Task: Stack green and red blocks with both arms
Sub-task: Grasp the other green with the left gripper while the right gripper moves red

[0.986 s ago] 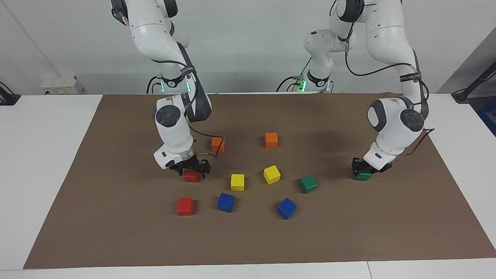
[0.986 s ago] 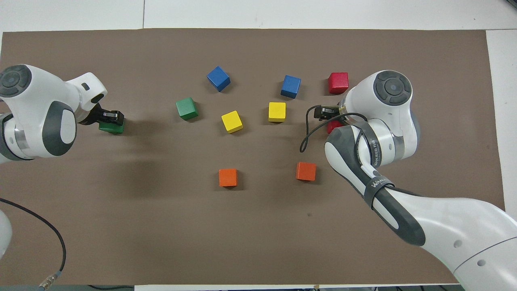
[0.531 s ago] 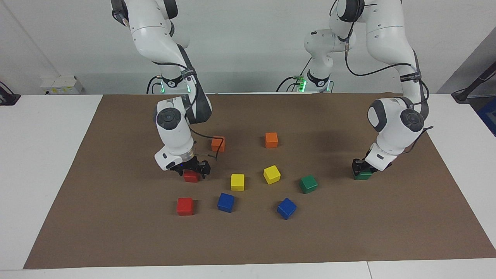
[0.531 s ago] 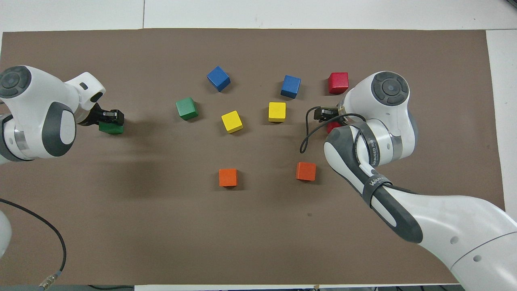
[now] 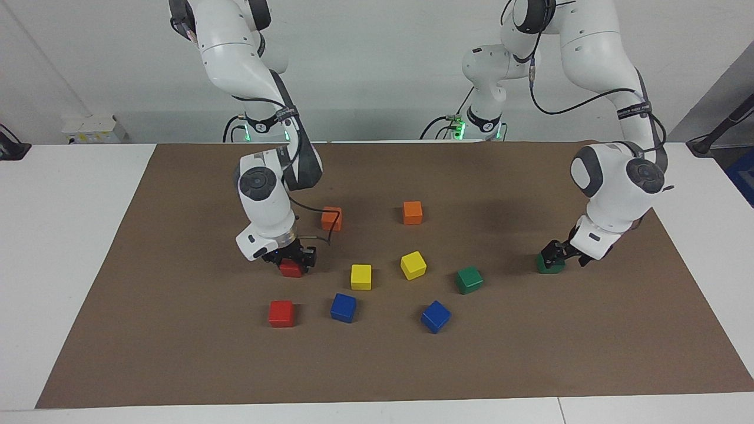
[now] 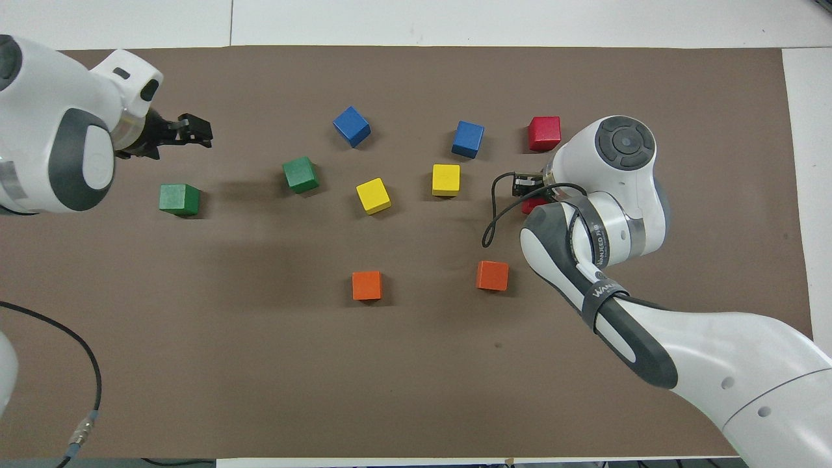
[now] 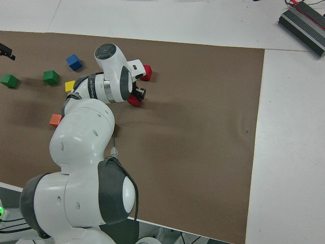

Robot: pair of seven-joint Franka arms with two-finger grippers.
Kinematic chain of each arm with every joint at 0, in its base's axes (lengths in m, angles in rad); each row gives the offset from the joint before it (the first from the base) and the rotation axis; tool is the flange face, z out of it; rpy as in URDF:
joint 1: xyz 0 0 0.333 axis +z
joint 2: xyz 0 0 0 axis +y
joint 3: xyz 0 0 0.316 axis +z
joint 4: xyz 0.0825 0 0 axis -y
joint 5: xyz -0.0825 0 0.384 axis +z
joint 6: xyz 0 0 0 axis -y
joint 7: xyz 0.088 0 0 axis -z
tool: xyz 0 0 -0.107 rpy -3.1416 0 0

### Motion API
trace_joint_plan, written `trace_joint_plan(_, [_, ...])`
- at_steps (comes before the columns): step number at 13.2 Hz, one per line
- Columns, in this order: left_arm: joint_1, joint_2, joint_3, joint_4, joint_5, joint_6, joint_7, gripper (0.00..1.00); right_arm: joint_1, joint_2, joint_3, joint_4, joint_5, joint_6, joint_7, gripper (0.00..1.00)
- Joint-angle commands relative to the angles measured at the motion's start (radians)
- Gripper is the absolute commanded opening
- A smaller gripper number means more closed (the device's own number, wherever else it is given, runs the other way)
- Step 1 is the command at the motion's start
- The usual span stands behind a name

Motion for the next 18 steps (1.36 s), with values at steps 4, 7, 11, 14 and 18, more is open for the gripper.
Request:
trace_joint_plan(4, [-0.186,0.12,0.018,0.029,0.014,0.095,-0.219,1.0,-0.058,-0.059,-0.008,0.027,-0.008,-0.149,-0.169,0.0])
trace_joint_plan(7, [-0.195,0.113,0.018,0.001,0.016,0.106,-0.257,1.0,-0.17,-0.11,-0.008,0.033,-0.009,-0.217,-0.366,0.0])
trace_joint_plan(11, [-0.225,0.097,0.022,-0.083,0.028,0.195,-0.349,1.0,-0.254,-0.122,-0.008,-0.036,-0.046,-0.129,-0.452,0.0])
trace_joint_plan(14, [-0.229,0.097,0.022,-0.089,0.029,0.198,-0.36,1.0,-0.294,-0.06,-0.009,-0.071,-0.06,0.017,-0.443,0.0])
trace_joint_plan(18, [-0.237,0.094,0.027,-0.1,0.029,0.193,-0.381,0.39,-0.3,-0.036,-0.009,-0.07,-0.06,0.051,-0.414,0.0])
